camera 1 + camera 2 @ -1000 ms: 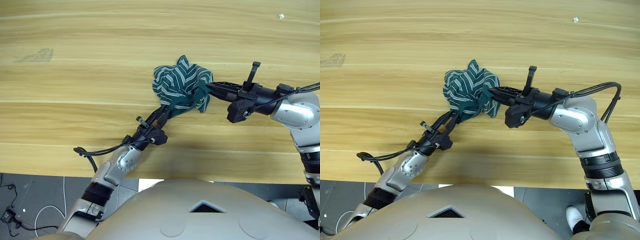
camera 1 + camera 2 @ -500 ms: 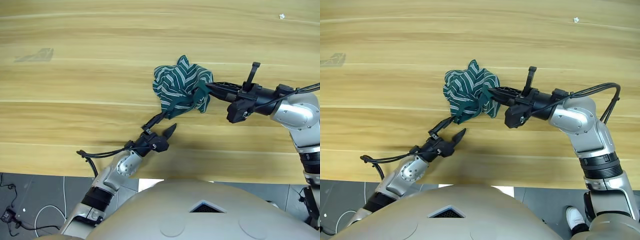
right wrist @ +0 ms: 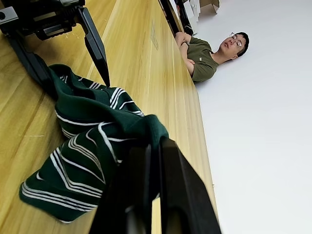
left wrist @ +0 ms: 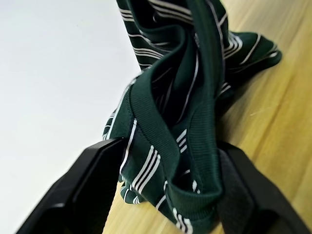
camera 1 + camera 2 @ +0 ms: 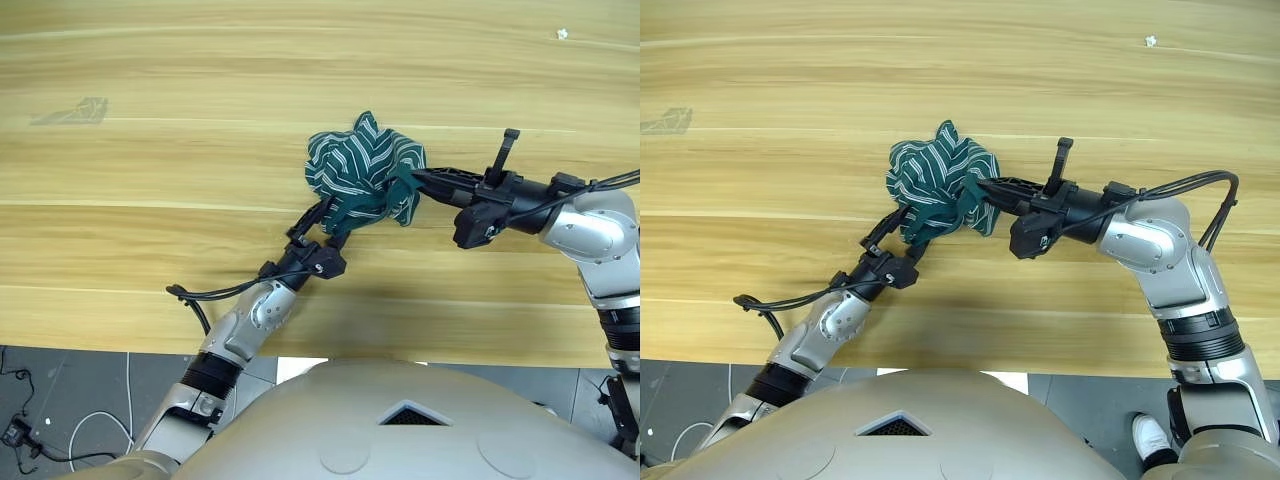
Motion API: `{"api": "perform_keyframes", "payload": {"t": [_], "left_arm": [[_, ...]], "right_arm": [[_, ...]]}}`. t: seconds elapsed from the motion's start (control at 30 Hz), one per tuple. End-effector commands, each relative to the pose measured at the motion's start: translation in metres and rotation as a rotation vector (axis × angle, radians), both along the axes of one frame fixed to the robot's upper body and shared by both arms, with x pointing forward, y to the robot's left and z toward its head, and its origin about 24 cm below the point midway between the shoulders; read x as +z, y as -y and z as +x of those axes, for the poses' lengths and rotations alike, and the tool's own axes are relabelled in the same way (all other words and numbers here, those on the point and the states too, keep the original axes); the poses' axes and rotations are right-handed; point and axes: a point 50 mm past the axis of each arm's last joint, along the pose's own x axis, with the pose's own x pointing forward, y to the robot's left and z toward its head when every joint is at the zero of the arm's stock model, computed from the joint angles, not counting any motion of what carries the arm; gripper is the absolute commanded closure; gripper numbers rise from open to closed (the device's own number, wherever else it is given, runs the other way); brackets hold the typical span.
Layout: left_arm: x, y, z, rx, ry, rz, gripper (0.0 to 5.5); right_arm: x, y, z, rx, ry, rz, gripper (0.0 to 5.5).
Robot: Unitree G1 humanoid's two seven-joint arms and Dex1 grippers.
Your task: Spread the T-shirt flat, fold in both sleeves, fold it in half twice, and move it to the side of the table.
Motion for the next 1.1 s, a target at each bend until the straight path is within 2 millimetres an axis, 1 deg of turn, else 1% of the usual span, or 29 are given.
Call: {"api": "perform_keyframes", "payload": {"t": [0.03,0.07,0.2,0.3,0.43,0.6,0.73,0.83,0.93,1.03,1.1], "left_arm": [[-0.029,-0.017,-0.019,0.010,-0.164,0.148,3.03],[-0.029,-0.018,-0.020,0.010,-0.163,0.146,3.07],[-0.028,-0.020,-0.021,0.019,-0.168,0.131,3.61],[-0.027,-0.021,-0.022,0.021,-0.168,0.131,3.88],[-0.027,-0.022,-0.023,0.019,-0.172,0.135,4.40],[-0.027,-0.022,-0.024,0.015,-0.172,0.137,4.91],[-0.022,-0.026,-0.024,0.014,-0.158,0.145,5.33],[-0.007,-0.033,-0.020,-0.002,-0.119,0.156,5.48],[0.028,-0.054,-0.003,-0.007,-0.039,0.197,5.49],[0.063,-0.067,0.008,-0.060,0.017,0.274,5.49],[0.096,-0.072,0.021,-0.124,0.065,0.346,5.49]], "right_arm": [[0.003,-0.002,0.001,0.004,0.017,0.001,5.50],[0.003,-0.002,0.001,0.004,0.018,0.001,5.50],[0.003,-0.002,0.003,0.003,0.021,-0.001,5.50],[0.003,-0.002,0.003,0.004,0.023,-0.001,5.50],[0.003,-0.002,0.003,0.001,0.024,0.001,5.50],[0.002,-0.002,0.003,-0.004,0.022,0.000,5.50],[0.002,-0.002,0.003,-0.003,0.023,0.001,5.50],[0.001,-0.001,0.004,-0.008,0.021,-0.002,5.50],[0.000,-0.001,0.006,-0.018,0.021,0.000,5.50],[0.000,0.002,0.011,-0.027,0.018,-0.005,5.50],[0.005,0.006,0.016,-0.040,0.026,-0.015,5.50]]}}
